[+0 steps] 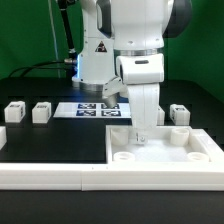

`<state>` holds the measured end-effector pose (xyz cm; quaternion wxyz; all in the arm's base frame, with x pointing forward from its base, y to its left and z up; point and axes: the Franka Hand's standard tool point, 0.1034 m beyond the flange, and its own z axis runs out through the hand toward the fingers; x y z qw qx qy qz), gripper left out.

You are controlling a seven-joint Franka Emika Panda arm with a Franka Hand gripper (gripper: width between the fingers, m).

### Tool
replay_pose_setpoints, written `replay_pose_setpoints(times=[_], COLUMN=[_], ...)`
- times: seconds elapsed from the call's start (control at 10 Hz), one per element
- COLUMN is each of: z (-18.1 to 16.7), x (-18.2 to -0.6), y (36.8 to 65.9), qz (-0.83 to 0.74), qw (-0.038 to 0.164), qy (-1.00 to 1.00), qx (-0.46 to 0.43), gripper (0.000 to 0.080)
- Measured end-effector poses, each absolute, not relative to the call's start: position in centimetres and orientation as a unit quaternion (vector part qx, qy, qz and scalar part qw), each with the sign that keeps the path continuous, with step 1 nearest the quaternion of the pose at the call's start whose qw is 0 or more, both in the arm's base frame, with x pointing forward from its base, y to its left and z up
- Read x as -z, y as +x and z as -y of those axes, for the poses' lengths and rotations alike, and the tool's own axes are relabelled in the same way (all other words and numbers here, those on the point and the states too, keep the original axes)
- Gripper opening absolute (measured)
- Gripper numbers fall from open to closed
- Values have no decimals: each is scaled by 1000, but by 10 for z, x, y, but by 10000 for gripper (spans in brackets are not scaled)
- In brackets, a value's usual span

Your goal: Assemble square table

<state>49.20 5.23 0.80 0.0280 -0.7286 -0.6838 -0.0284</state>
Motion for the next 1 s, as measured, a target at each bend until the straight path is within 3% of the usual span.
replay_pose_setpoints(times=[0.1,0.2,0.8,1.0], z=[-52,-52,-51,-58], x=[-8,-8,-8,-23], y=[492,492,492,491], qz=[684,684,683,634], qw=[28,28,28,22], qy=[-729,-729,-729,-773], qx=[28,28,28,30], gripper=[612,643,649,649])
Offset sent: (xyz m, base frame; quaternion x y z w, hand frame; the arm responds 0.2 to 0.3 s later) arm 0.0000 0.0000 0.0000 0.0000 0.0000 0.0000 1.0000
